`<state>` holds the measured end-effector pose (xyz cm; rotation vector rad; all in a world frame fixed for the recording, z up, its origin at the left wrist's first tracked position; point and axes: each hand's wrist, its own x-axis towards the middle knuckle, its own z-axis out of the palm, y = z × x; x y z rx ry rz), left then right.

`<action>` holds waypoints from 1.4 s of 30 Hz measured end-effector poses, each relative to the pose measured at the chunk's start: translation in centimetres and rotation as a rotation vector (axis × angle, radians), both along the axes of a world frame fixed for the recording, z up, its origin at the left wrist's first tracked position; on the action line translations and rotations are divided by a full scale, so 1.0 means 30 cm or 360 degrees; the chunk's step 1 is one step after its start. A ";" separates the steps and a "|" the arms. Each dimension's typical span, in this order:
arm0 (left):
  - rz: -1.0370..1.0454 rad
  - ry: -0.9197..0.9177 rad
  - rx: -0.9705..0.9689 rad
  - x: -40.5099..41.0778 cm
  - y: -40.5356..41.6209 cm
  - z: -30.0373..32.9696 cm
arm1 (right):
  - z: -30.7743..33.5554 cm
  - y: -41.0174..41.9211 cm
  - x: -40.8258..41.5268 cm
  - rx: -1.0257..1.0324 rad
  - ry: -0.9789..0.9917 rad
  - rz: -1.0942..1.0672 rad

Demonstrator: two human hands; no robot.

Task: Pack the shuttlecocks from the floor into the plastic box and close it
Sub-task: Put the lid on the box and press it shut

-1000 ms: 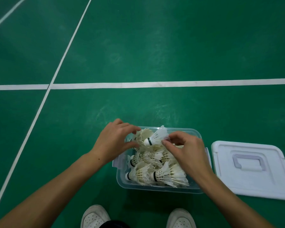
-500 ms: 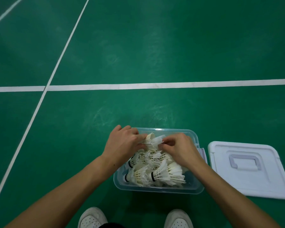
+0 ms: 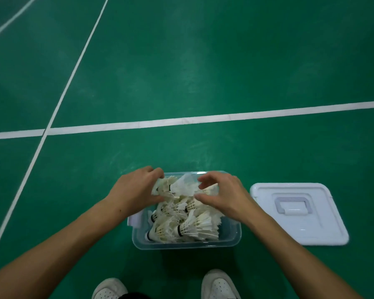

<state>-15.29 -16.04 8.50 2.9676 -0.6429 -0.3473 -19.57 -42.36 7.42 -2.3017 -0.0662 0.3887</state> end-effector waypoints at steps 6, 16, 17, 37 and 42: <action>0.0000 -0.0057 -0.0350 -0.011 -0.177 0.143 | 0.077 -0.194 -0.068 0.0094 -0.0217 -0.0203; -0.0094 0.0163 -0.0886 -0.101 -0.729 0.041 | 0.078 -0.639 -0.210 -0.0010 -0.0329 -0.0628; -0.0092 0.0202 -0.0915 -0.108 -0.775 0.021 | 0.065 -0.690 -0.223 -0.0045 -0.0313 -0.0663; 0.0486 0.1132 -0.0721 -0.209 -1.025 -0.353 | -0.349 -0.997 -0.404 -0.0363 0.0259 -0.1010; 0.0598 0.1148 -0.0853 -0.218 -1.040 -0.331 | -0.371 -0.994 -0.399 -0.0280 0.0231 -0.1138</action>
